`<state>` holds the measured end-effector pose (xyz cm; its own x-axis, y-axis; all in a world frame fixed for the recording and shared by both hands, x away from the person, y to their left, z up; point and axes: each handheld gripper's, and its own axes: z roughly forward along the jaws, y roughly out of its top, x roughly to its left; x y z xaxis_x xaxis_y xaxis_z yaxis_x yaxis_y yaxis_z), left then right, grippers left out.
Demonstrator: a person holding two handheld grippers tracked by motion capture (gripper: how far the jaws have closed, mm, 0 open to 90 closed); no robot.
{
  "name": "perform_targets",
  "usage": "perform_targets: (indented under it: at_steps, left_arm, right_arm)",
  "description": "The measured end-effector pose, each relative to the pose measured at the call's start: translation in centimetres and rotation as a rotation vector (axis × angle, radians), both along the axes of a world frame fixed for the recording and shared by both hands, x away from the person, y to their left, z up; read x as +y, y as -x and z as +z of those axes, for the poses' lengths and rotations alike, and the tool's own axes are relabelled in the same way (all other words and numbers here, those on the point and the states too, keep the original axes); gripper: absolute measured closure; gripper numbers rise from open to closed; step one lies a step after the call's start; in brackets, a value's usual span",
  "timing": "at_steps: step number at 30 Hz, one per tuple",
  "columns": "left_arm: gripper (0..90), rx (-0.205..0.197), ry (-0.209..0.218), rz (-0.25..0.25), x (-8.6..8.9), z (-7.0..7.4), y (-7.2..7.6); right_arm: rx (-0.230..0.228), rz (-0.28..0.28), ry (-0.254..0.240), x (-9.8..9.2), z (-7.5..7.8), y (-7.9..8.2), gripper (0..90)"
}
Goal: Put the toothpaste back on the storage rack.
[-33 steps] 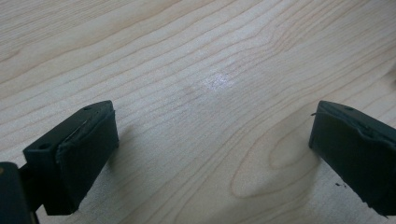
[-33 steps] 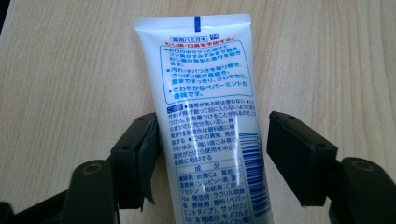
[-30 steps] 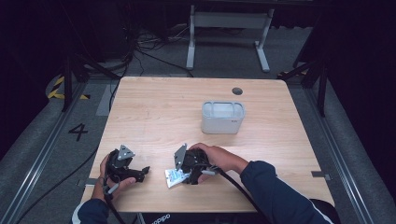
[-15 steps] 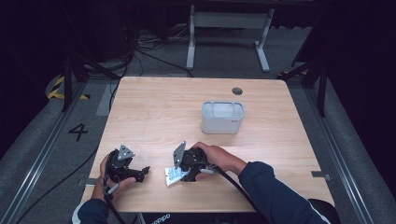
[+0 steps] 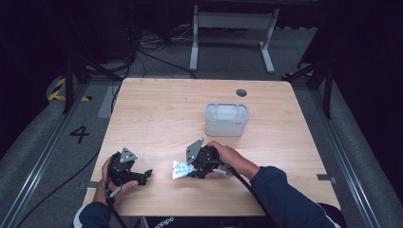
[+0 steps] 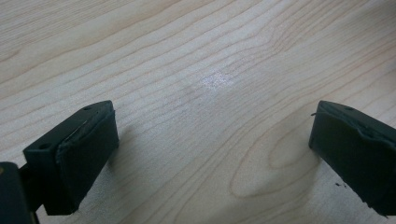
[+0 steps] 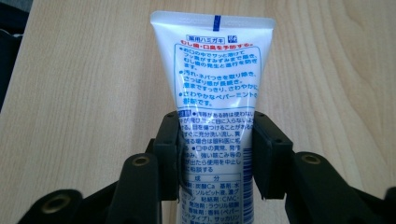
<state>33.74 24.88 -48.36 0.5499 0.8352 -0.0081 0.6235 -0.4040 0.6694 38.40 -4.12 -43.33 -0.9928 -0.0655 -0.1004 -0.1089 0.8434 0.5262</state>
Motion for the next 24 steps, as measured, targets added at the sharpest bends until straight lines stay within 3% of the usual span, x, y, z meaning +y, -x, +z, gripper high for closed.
perform_targets:
  at_steps: [24]
  left_arm:
    - [1.8, -0.001, -0.004, -0.005, 0.0, 0.0, -0.1]
  right_arm:
    - [-0.018, -0.118, -0.185, -6.2, 2.7, -0.2, 63.4]
